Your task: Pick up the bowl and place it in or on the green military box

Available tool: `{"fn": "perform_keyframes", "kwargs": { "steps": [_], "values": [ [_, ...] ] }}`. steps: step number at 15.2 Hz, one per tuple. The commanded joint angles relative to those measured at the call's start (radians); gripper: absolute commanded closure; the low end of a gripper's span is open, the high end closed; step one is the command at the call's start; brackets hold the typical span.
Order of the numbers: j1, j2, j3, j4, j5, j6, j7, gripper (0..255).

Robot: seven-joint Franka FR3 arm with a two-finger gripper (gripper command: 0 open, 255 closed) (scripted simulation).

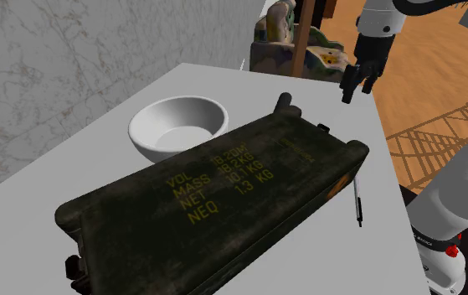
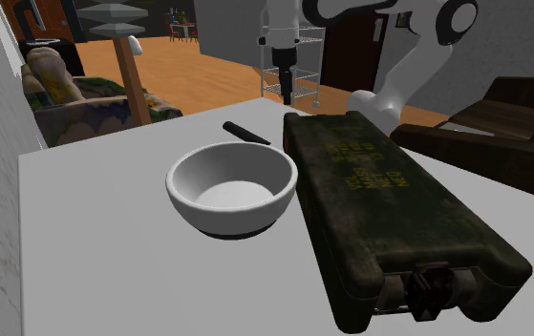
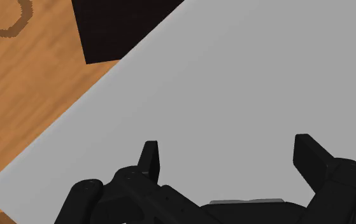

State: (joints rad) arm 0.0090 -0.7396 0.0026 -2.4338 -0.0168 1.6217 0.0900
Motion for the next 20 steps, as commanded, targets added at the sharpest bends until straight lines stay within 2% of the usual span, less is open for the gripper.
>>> {"fn": "perform_keyframes", "kwargs": {
  "steps": [1,11,20],
  "values": [
    [0.0,0.0,0.0,0.0,0.0,0.0,0.0,0],
    [0.074,0.186,0.165,0.156,0.139,0.075,0.208,0],
    [0.11,0.409,0.301,0.383,0.179,0.127,0.394,0]
  ]
}}
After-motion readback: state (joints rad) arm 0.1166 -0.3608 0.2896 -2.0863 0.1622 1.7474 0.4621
